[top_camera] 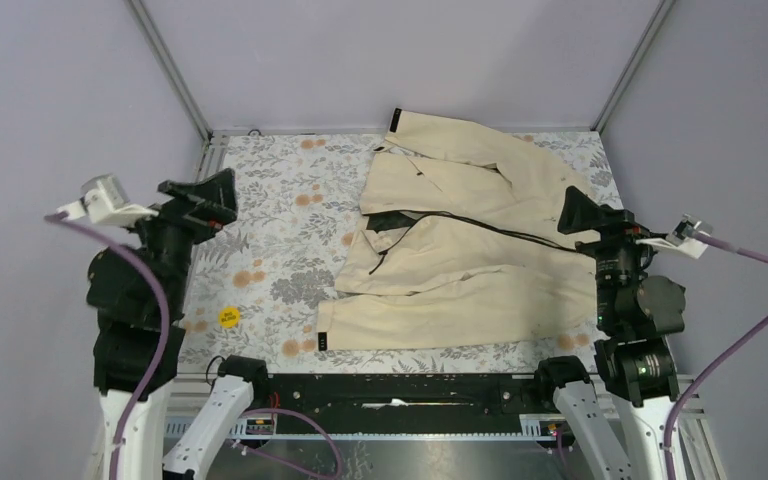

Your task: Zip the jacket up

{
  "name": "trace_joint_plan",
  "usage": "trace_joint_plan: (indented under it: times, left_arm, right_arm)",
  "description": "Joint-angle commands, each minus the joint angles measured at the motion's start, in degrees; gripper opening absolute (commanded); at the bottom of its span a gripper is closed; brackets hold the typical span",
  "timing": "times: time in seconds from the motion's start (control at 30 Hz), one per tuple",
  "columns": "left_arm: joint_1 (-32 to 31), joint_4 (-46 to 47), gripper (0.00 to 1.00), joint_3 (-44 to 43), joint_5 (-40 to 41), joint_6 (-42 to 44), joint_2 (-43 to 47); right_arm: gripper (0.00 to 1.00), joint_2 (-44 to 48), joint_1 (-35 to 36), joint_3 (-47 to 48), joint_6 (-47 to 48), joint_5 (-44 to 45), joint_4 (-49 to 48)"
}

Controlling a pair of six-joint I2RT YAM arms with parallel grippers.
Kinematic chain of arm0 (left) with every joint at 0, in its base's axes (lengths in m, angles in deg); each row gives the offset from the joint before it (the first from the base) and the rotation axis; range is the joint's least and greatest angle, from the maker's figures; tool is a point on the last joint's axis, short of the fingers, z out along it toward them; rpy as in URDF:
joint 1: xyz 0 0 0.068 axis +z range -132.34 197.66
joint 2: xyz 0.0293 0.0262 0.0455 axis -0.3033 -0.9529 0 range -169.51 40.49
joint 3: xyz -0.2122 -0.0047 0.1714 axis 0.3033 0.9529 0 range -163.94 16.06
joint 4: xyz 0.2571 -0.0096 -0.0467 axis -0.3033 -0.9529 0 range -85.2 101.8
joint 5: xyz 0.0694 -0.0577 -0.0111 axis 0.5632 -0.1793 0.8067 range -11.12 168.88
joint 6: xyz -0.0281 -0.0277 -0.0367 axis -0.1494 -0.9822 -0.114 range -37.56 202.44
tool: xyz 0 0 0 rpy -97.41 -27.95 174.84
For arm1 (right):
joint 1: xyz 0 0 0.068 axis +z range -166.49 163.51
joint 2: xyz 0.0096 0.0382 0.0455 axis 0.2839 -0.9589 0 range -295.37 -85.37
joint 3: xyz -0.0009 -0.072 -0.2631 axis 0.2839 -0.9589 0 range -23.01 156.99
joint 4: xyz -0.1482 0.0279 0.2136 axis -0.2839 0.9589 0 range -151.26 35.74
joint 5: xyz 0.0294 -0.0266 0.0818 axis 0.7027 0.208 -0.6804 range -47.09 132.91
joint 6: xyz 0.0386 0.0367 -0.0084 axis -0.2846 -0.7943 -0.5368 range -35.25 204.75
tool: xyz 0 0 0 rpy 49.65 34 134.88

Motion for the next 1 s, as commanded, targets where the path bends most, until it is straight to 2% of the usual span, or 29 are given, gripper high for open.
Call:
trace_joint_plan:
  times: [0.0,0.13,0.3,0.43,0.5,0.63,0.77,0.9,0.93,0.97]
  left_arm:
    - [0.27,-7.95,0.99,-2.20,0.30,-1.42,-8.61]
    - [0.27,-10.76,0.99,0.75,-3.06,-0.57,-14.85]
    - [0.27,-11.15,0.99,9.42,-5.03,-0.77,-18.35]
    - [0.36,-8.48,0.99,15.25,-8.02,1.86,-18.83]
    - [0.36,-6.32,0.99,17.30,-11.85,3.73,-19.13]
    - [0.36,-2.99,0.99,17.74,-18.59,7.04,-22.13]
    - [0.36,-0.66,0.99,11.51,-21.82,9.15,-26.87]
    - [0.36,4.98,0.99,5.16,-25.37,7.87,-31.80]
    - [0.36,7.20,0.99,4.17,-25.47,6.90,-32.60]
    - [0.36,9.11,0.99,3.35,-25.69,6.27,-33.51]
  right_arm:
    - [0.99,-3.34,-0.12,-0.23,-3.72,-1.18,0.33]
    - [1.00,-8.42,-0.18,-1.31,-4.01,-2.58,0.89]
    - [1.00,-17.16,-0.14,-5.20,-5.52,-10.63,-4.54]
    - [1.00,-28.63,1.06,-7.00,-5.47,-19.13,-12.74]
    - [1.00,-36.55,4.55,-5.30,-2.86,-21.57,-14.66]
    - [1.00,-52.07,13.58,-0.27,7.24,-26.85,-19.50]
    - [1.00,-60.87,19.66,3.03,20.81,-33.27,-25.62]
    - [1.00,-70.24,24.47,10.80,44.59,-47.74,-19.47]
    - [1.00,-72.27,25.44,12.55,52.20,-47.96,-17.28]
    - [1.00,-74.13,25.77,13.46,53.92,-46.29,-17.28]
